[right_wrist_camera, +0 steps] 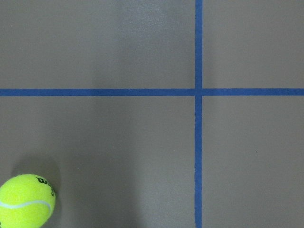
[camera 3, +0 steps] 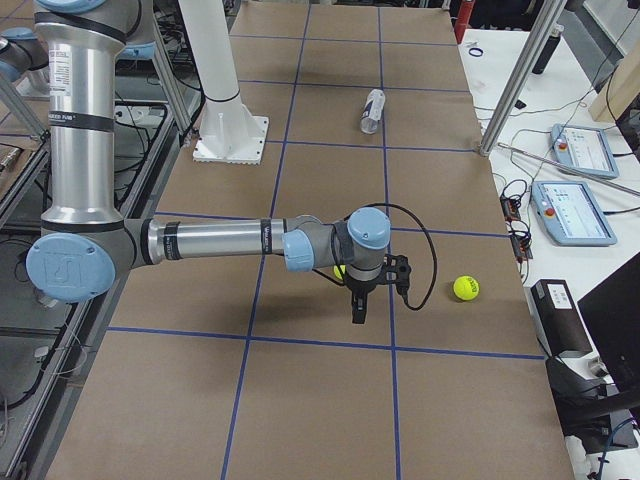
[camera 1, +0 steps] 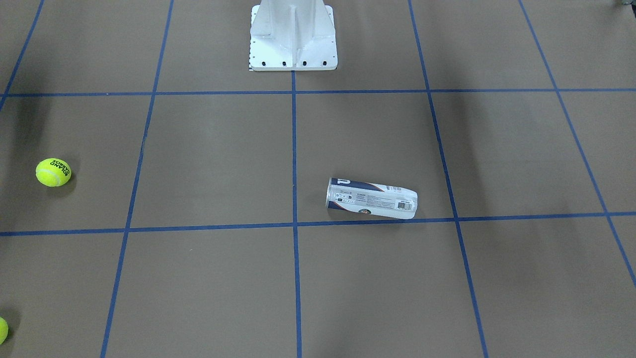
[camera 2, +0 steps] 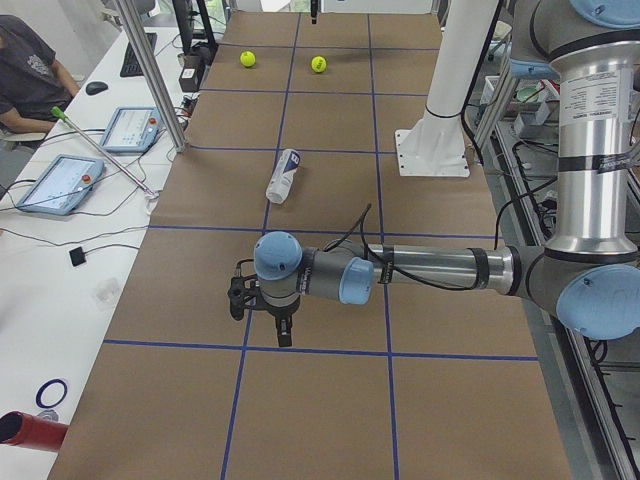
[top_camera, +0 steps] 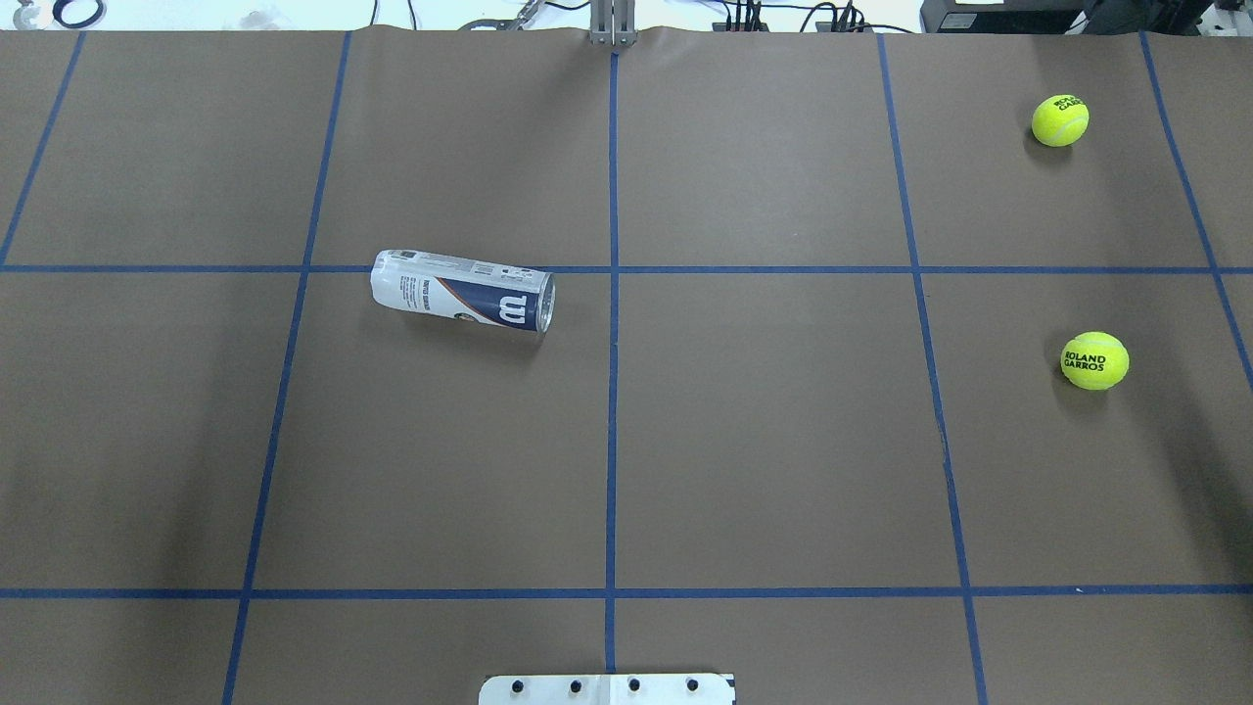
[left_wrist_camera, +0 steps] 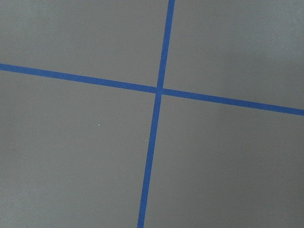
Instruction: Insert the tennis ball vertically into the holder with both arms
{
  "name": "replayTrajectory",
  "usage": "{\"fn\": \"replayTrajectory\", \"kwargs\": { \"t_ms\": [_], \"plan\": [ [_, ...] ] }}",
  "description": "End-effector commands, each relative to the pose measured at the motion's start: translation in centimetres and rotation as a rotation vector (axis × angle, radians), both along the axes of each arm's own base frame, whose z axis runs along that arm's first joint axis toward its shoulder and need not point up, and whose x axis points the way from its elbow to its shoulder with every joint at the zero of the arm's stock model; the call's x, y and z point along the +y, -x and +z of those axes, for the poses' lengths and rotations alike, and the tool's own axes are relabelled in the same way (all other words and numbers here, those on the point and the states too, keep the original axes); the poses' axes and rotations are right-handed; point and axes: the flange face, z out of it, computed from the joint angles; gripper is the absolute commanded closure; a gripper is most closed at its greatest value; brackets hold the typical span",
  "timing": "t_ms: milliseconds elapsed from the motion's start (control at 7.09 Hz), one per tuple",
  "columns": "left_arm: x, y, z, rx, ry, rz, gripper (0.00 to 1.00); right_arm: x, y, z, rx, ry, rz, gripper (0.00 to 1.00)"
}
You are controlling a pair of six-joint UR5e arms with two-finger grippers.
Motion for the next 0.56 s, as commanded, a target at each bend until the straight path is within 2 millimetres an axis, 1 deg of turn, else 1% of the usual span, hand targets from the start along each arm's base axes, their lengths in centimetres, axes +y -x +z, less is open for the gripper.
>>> {"fn": "replayTrajectory", "kwargs": {
  "t_ms": [0,141,282,423],
  "plan": [
    [0.2,0.1,0.2,-0.008,-0.011,0.0,0.0,0.1,0.0,0.6,0.003,0.006,-0.002,0.0],
    [0.3,0.0,0.5,-0.004,-0.002,-0.005,0.0,0.2,0.0,0.2,-0.001,0.001,-0.003,0.0],
    [-1.1,-0.2,2.1,-0.006,0.004,0.0,0.0,0.2,0.0,0.1,-0.002,-0.002,-0.003,0.0],
    [-1.5,-0.7,2.0,0.0,-0.085,0.007,0.0,0.1,0.1,-0.3,-0.003,-0.011,-0.003,0.0]
  ]
}}
